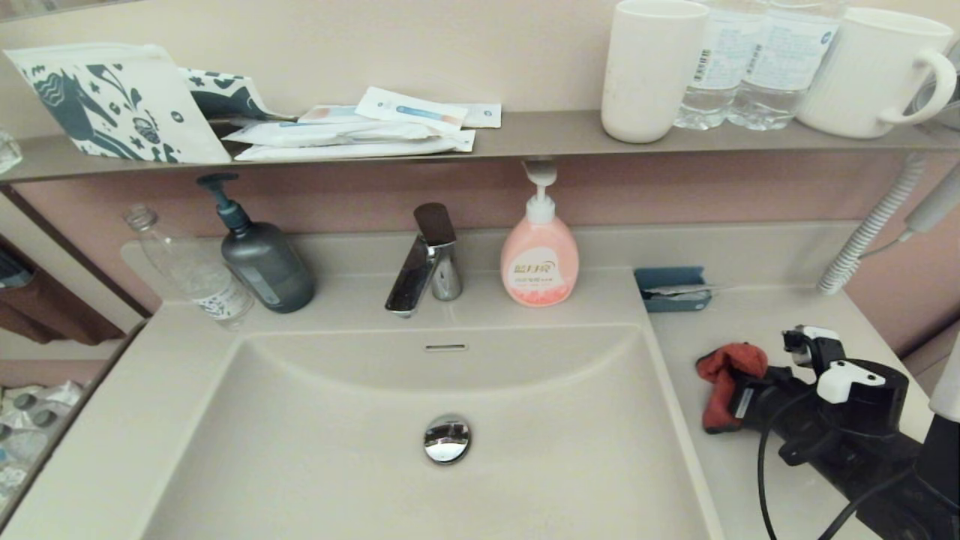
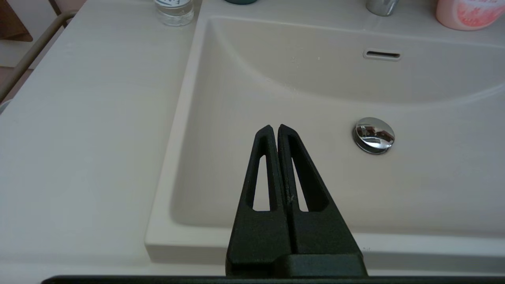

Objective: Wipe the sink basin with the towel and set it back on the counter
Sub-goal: Wipe the sink

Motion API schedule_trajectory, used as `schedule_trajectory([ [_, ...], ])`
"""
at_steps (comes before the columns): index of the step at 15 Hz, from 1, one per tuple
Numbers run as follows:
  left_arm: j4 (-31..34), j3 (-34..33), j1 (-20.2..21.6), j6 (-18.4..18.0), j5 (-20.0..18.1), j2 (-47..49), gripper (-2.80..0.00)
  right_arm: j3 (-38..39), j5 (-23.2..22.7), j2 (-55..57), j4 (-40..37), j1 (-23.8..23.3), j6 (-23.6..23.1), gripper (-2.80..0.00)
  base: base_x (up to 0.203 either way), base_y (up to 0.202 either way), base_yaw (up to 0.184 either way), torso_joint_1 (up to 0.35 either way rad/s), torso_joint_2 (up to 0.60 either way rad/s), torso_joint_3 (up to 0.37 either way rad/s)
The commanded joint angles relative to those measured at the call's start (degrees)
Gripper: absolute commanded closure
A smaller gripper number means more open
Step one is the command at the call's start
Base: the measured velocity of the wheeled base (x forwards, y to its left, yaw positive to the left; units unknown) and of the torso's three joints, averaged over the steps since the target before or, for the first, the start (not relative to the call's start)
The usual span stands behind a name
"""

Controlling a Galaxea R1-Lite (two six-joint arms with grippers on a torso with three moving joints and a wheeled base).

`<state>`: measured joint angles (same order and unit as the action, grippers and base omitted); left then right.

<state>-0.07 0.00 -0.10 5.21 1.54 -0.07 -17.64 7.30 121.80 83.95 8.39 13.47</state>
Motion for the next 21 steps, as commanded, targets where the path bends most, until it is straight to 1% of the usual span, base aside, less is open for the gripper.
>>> schedule_trajectory([
  [1,-0.01,0.00,0.06,0.07,0.05,0.07,0.00,1.80,0.06,-0.33,0.60,0.44,0.06,0.00,0.000,0.000,0.000,0.000,0.00,0.000],
  [6,-0.01,0.00,0.01,0.07,0.05,0.07,0.00,15.90,-0.10,-6.23,0.91,0.87,0.01,0.00,0.000,0.000,0.000,0.000,0.00,0.000],
  [8,-0.01,0.02,0.01,0.07,0.05,0.07,0.00,17.64,-0.01,-10.34,-2.04,1.19,-0.18,0.00,0.000,0.000,0.000,0.000,0.00,0.000],
  [10,-0.01,0.09,0.01,0.07,0.05,0.07,0.00,17.64,-0.02,-17.30,-9.23,1.29,-0.88,0.00,0.000,0.000,0.000,0.000,0.00,0.000],
  [12,-0.01,0.00,0.01,0.06,0.05,0.07,0.00,17.64,-0.29,-23.48,-18.15,1.70,-4.32,0.00,0.000,0.000,0.000,0.000,0.00,0.000],
  [13,-0.01,0.00,0.01,0.07,0.05,0.07,0.00,17.64,-0.41,-24.63,-21.13,1.98,-6.34,0.00,0.000,0.000,0.000,0.000,0.00,0.000],
  [14,-0.01,0.08,0.01,-0.01,0.05,0.07,0.00,17.21,-0.44,-24.32,-21.39,2.01,-7.07,0.00,0.000,0.000,0.000,0.000,0.00,0.000],
  [17,-0.01,0.01,0.01,0.07,0.05,0.07,0.00,12.60,-0.37,-20.28,-21.38,1.66,-6.91,0.00,0.000,0.000,0.000,0.000,0.00,0.000],
  [21,-0.01,0.00,0.01,0.07,0.05,0.07,0.00,1.94,-0.36,-14.79,-21.45,0.15,-5.69,0.00,0.000,0.000,0.000,0.000,0.00,0.000],
])
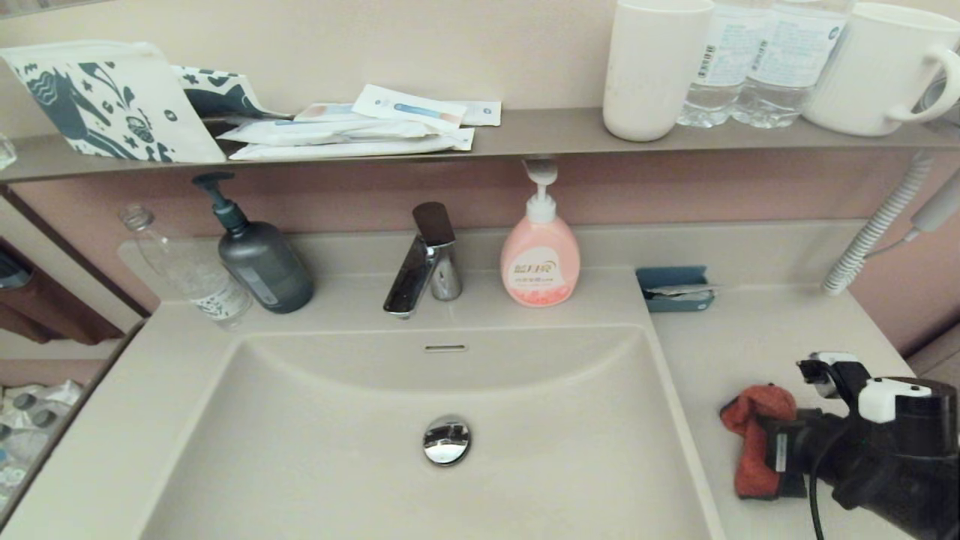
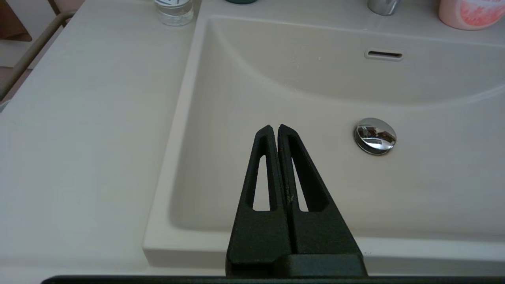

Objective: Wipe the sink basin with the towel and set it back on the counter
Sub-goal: Wipe the sink

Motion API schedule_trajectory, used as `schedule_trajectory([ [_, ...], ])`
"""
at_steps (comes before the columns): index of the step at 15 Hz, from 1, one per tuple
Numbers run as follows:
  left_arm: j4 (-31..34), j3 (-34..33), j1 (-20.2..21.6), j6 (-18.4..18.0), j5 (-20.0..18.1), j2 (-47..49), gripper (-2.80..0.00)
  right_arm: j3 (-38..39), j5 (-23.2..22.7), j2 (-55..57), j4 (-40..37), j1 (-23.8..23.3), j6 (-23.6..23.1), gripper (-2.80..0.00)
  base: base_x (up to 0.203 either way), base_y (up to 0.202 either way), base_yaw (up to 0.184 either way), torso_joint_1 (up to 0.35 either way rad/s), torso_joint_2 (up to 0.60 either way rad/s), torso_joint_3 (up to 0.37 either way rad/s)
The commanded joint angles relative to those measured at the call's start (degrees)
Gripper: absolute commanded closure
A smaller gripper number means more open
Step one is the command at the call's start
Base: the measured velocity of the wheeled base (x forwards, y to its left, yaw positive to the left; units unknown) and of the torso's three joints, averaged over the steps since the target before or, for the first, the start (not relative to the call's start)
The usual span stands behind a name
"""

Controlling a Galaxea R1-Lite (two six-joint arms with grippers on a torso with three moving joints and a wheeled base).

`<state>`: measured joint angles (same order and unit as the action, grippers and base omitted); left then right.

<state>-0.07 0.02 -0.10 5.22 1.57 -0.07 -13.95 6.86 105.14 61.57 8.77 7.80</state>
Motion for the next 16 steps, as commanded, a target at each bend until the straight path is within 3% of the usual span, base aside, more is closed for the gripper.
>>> schedule_trajectory([
  [1,-0.01,0.01,0.01,0.05,0.01,0.07,0.00,-4.83,0.08,3.30,0.92,-0.77,0.19,0.00,0.000,0.000,0.000,0.000,0.00,0.000],
  [5,-0.01,-0.02,0.01,0.05,0.01,0.07,0.00,-13.84,0.24,6.34,0.54,-2.38,0.42,0.00,0.000,0.000,0.000,0.000,0.00,0.000],
  [10,-0.01,-0.01,0.01,0.05,0.01,0.07,0.00,-14.01,0.28,1.52,-6.71,-3.62,0.26,0.00,0.000,0.000,0.000,0.000,0.00,0.000],
  [13,-0.01,0.01,0.01,0.05,0.01,0.07,0.00,-14.28,-1.84,-8.28,-19.33,-5.11,-0.36,0.00,0.000,0.000,0.000,0.000,0.00,0.000],
  [16,-0.01,0.06,0.01,0.05,0.01,0.07,0.00,-16.91,-5.08,-17.93,-45.78,-9.70,-9.17,0.00,0.000,0.000,0.000,0.000,0.00,0.000],
])
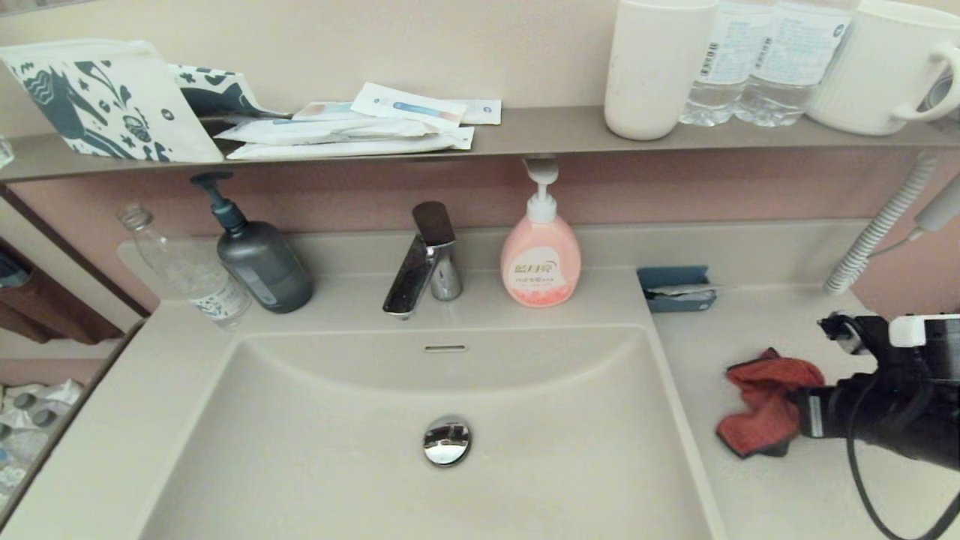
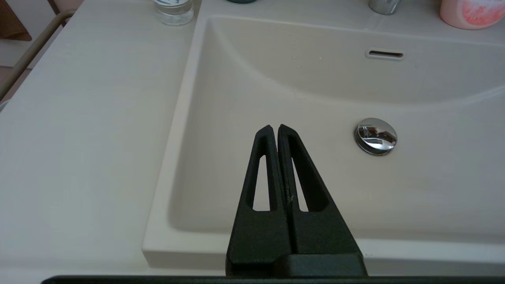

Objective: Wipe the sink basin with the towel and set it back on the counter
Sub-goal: Wipe the sink

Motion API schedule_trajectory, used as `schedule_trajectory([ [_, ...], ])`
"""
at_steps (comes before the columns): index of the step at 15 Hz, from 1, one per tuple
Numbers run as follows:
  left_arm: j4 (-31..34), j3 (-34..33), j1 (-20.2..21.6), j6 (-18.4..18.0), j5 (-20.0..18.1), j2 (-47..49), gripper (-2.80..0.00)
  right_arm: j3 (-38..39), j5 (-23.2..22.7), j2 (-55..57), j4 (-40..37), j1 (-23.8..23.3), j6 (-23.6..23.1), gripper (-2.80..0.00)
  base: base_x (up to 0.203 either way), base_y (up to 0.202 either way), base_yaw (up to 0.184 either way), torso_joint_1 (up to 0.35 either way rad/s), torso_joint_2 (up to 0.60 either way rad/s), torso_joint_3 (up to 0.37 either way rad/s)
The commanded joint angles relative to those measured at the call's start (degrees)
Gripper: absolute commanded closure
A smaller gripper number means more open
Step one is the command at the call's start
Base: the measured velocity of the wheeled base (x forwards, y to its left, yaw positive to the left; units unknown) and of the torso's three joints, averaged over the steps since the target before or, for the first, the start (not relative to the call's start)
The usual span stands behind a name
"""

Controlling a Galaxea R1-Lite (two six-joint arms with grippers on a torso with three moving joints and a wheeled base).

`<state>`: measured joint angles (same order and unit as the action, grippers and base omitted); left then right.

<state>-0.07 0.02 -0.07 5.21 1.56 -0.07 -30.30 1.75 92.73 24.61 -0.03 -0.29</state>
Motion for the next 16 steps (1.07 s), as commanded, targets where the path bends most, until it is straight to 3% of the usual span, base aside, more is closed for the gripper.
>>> schedule_trajectory([
  [1,-0.01,0.00,-0.01,0.06,0.02,0.07,0.00,-2.72,-0.37,-7.46,-17.43,-3.76,-4.46,0.00,0.000,0.000,0.000,0.000,0.00,0.000],
  [3,-0.01,-0.02,-0.01,0.05,0.02,0.07,0.00,-7.36,-0.73,-9.59,-28.34,-10.97,-11.22,0.00,0.000,0.000,0.000,0.000,0.00,0.000],
  [6,-0.01,-0.02,-0.01,0.06,0.02,0.07,0.00,-8.98,-0.59,-7.95,-31.21,-16.67,-18.02,0.00,0.000,0.000,0.000,0.000,0.00,0.000],
  [13,-0.01,-0.02,-0.01,0.05,0.02,0.07,0.00,-14.02,4.76,5.03,-30.83,-16.89,-19.08,0.00,0.000,0.000,0.000,0.000,0.00,0.000],
  [16,-0.01,0.05,-0.01,0.06,0.02,0.07,0.00,-18.24,5.01,9.21,-30.23,-16.69,-17.15,0.00,0.000,0.000,0.000,0.000,0.00,0.000],
])
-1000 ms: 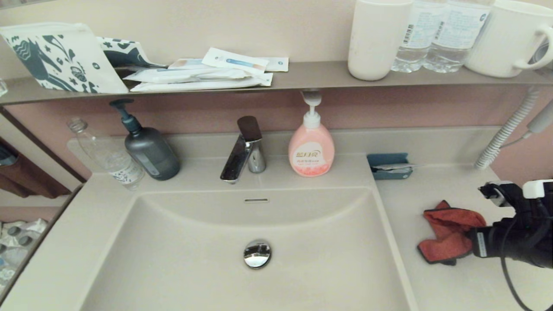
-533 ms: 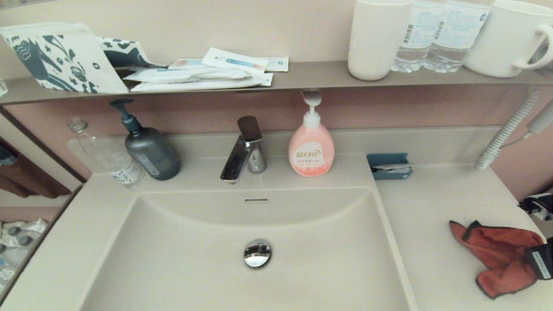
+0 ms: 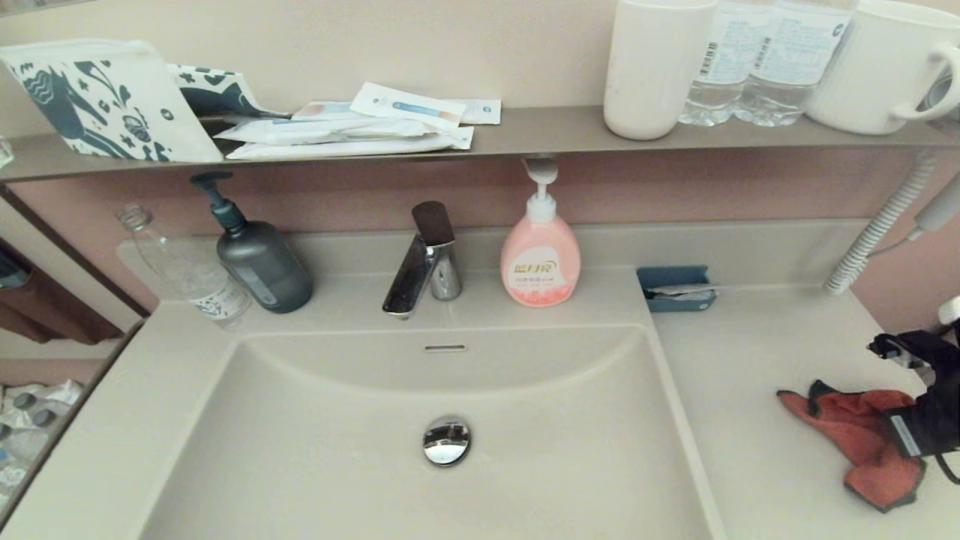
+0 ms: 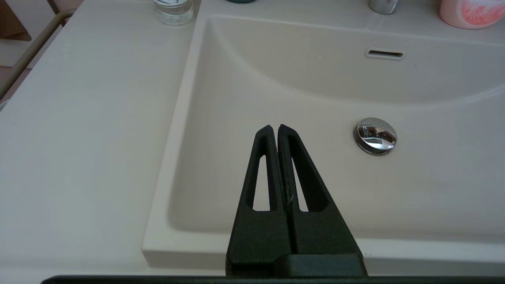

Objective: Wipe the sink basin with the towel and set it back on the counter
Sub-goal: Wipe the sink

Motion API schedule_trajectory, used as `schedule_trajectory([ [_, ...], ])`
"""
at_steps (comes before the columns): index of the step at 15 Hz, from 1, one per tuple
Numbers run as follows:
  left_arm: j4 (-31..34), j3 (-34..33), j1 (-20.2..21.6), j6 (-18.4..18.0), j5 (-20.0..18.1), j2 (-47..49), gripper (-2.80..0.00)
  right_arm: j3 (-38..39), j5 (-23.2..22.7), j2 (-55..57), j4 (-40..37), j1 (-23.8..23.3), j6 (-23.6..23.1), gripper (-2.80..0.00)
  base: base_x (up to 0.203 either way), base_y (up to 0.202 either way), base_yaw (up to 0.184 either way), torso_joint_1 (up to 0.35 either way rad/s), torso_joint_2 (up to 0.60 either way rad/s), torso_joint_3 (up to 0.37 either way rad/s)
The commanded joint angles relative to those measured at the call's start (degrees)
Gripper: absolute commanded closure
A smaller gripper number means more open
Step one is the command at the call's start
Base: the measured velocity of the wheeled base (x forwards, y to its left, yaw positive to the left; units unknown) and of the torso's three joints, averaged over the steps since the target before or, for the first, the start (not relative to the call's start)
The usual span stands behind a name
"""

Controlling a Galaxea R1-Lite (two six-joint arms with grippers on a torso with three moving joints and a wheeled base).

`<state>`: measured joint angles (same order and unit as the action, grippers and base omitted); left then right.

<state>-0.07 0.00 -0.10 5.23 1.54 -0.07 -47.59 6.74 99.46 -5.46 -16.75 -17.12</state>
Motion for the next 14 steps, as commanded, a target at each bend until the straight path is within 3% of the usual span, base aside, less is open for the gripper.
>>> schedule_trajectory([
  [1,-0.01,0.00,0.01,0.04,0.05,0.07,0.00,-1.95,-0.09,3.91,1.04,0.25,1.40,0.00,0.000,0.000,0.000,0.000,0.00,0.000],
  [5,-0.01,0.00,0.01,0.04,0.05,0.07,0.00,-3.61,-0.49,7.72,9.55,4.77,11.90,0.00,0.000,0.000,0.000,0.000,0.00,0.000],
  [14,-0.01,0.00,0.01,0.04,0.05,0.07,0.00,-8.21,0.26,7.30,6.72,22.24,23.19,0.00,0.000,0.000,0.000,0.000,0.00,0.000],
])
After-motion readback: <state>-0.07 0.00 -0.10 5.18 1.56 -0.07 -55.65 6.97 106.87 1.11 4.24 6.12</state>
